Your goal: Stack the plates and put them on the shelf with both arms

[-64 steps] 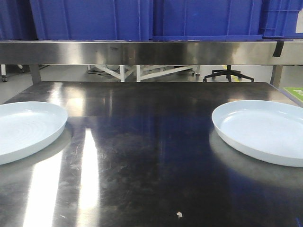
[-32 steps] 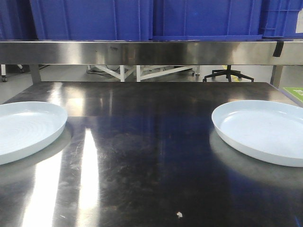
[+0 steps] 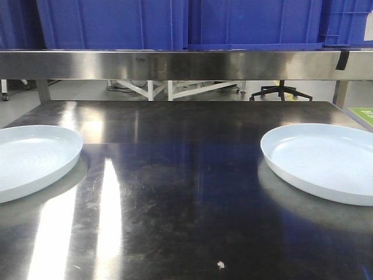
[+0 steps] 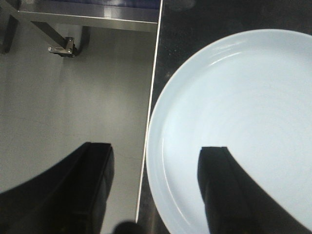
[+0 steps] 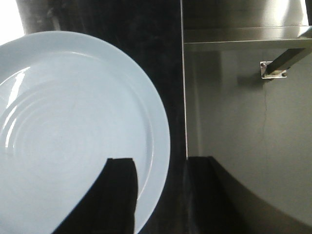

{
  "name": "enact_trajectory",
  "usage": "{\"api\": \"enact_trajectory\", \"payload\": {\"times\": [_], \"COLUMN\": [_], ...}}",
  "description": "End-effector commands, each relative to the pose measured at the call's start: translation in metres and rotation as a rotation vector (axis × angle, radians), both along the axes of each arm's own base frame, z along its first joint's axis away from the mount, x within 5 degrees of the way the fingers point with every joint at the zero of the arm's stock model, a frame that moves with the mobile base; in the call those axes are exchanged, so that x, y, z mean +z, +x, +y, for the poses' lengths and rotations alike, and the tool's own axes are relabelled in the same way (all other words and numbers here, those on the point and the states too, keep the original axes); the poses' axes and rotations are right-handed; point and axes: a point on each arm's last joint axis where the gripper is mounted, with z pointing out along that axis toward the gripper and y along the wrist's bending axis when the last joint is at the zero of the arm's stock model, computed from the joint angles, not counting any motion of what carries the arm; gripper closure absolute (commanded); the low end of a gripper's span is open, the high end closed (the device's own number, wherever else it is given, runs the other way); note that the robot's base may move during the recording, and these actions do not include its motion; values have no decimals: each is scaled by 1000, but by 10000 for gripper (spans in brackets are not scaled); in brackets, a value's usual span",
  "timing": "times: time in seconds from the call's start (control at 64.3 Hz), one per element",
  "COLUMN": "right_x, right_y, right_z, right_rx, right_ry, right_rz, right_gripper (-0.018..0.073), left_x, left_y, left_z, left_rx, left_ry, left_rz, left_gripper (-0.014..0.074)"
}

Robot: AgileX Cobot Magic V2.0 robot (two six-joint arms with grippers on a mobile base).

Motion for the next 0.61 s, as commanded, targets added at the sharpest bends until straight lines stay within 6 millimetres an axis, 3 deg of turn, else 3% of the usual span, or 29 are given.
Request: {"api": "enact_trajectory", "payload": {"times": [0.0, 0.591], "right_x": [18, 18], "right_y": [6, 6], "right_z": [-1, -1], "right_rx": [6, 6], "right_ry": [-8, -8], "right_rz": [-107, -105], "right_gripper": [192, 192], "left_x": [13, -20], "left_y": [9, 27], "left_z": [-1, 0], "left_rx": [0, 2], "left_ry": [-11, 1], "left_rz": [-90, -10], "left_gripper": [154, 154]}}
